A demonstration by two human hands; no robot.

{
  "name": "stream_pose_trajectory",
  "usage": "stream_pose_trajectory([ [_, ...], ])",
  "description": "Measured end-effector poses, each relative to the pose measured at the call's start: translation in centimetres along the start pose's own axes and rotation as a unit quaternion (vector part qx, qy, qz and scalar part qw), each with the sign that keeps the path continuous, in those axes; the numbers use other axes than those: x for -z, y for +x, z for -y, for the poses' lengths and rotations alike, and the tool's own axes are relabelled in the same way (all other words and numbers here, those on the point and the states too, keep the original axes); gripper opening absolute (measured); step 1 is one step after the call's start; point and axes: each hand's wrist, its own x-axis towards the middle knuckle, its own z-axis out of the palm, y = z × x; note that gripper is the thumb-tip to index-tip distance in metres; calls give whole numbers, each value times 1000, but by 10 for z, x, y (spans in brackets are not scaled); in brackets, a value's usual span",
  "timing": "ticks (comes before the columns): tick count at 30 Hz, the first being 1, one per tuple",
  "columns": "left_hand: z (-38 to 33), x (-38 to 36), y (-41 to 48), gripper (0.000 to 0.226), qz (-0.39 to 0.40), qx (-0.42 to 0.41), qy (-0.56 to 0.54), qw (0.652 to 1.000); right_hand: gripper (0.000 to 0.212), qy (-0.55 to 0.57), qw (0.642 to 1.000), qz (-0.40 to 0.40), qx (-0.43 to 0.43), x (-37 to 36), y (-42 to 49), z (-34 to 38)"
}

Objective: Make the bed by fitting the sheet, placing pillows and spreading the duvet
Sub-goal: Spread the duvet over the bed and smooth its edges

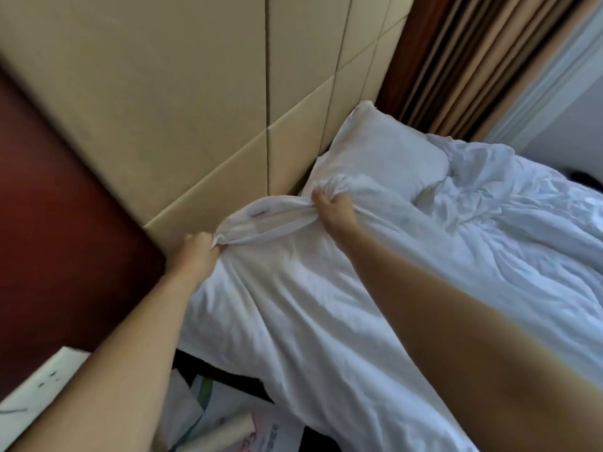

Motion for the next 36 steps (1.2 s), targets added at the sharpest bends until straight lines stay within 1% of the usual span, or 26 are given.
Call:
stream_pose_trajectory([
  [4, 22, -38, 1, 23, 45, 52, 67, 995, 47, -109, 989, 90, -47, -40, 5, -26],
  [5, 23, -48, -1, 24, 52, 65, 72, 994, 47, -143, 979, 131, -60, -47, 4, -35],
  [7, 20, -67, -4, 26, 64, 87, 56, 993, 49, -241, 943, 220, -68, -60, 2, -49],
  [9, 12, -82, -6, 28, 85, 72, 16, 994, 52, -287, 913, 282, -67, -72, -1, -60],
  [11, -1, -92, -5, 32, 108, 30, -18, 994, 48, -296, 899, 317, -65, -72, -4, -64],
  [12, -10, -95, -4, 35, 116, 8, -27, 993, 43, -304, 895, 320, -66, -68, -2, -65],
  [14, -31, -94, -2, 37, 133, -27, -43, 990, 35, -315, 899, 298, -61, -51, 6, -66],
  [16, -55, -88, 1, 30, 154, -49, -51, 986, 25, -331, 902, 271, -51, -23, 15, -64],
  [17, -68, -84, 4, 27, 166, -58, -46, 983, 23, -355, 897, 261, -44, -6, 20, -67],
  [19, -95, -79, 11, 28, 183, -77, -31, 980, 22, -374, 898, 228, -44, 30, 31, -75],
  [22, -142, -74, 24, 32, 216, -107, -11, 971, 34, -411, 892, 185, -43, 87, 50, -91],
  [24, -177, -70, 30, 33, 225, -128, -9, 966, 35, -435, 884, 162, -50, 124, 65, -94],
  [26, -212, -68, 33, 29, 228, -149, 1, 962, 35, -434, 886, 146, -64, 158, 80, -97],
  [28, -243, -69, 37, 23, 238, -156, 9, 959, 36, -449, 882, 132, -57, 187, 95, -100],
  [29, -257, -70, 40, 24, 246, -154, 10, 957, 36, -448, 883, 125, -63, 200, 103, -101],
  [32, -294, -75, 49, 41, 243, -153, 27, 957, 34, -435, 888, 124, -82, 233, 134, -115],
  [35, -320, -90, 58, 47, 206, -159, 62, 964, 27, -368, 912, 143, -111, 249, 161, -134],
  [36, -327, -96, 62, 48, 200, -163, 75, 963, 28, -340, 920, 147, -130, 250, 167, -139],
])
